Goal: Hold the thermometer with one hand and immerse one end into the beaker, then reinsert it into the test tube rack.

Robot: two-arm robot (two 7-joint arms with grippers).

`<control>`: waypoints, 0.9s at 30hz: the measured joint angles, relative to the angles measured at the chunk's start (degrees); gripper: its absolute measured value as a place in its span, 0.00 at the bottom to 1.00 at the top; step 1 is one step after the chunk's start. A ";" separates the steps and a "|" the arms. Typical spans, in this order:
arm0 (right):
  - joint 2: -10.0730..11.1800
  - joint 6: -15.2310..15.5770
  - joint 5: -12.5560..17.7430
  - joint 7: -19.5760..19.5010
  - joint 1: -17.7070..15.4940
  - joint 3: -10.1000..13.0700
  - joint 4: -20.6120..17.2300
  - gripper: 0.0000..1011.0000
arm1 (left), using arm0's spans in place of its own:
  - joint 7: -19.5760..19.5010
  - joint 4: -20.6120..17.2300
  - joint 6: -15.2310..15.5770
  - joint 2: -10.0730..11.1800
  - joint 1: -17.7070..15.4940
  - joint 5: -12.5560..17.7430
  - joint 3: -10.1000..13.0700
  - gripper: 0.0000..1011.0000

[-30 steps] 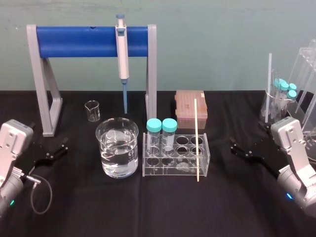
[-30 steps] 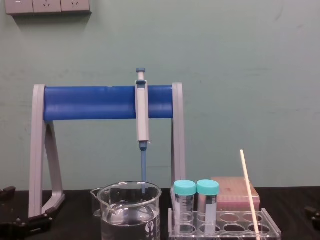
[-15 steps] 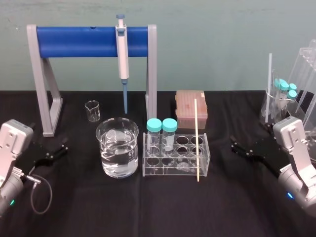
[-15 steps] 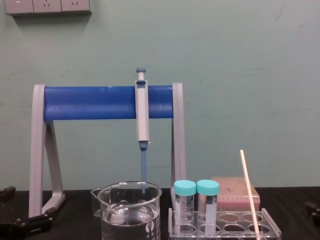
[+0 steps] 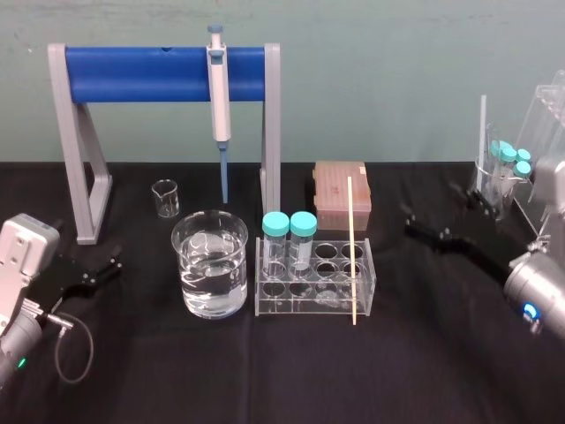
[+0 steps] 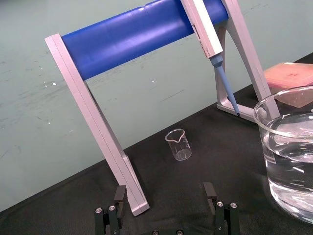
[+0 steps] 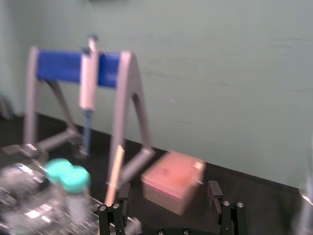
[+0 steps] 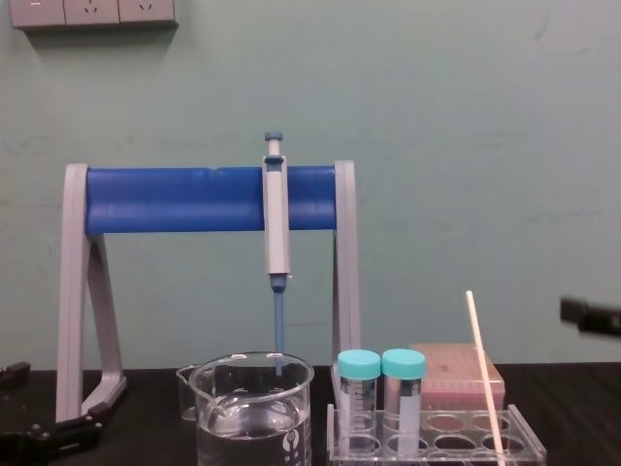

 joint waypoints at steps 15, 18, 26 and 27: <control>2.85 22.00 15.61 14.08 9.22 -0.10 0.00 0.99 | 0.00 0.00 0.00 0.00 0.00 0.00 0.00 0.99; 2.70 25.62 16.55 15.23 12.12 -2.34 2.13 0.99 | 0.00 0.00 0.00 0.00 0.00 0.00 0.00 0.99; 0.37 28.63 16.09 15.31 17.92 -6.79 7.89 0.99 | 0.00 0.00 0.00 0.00 0.00 0.00 0.00 0.99; 0.15 28.70 15.99 15.50 18.54 -7.26 8.55 0.99 | 0.00 0.00 0.00 0.00 0.00 0.00 0.00 0.99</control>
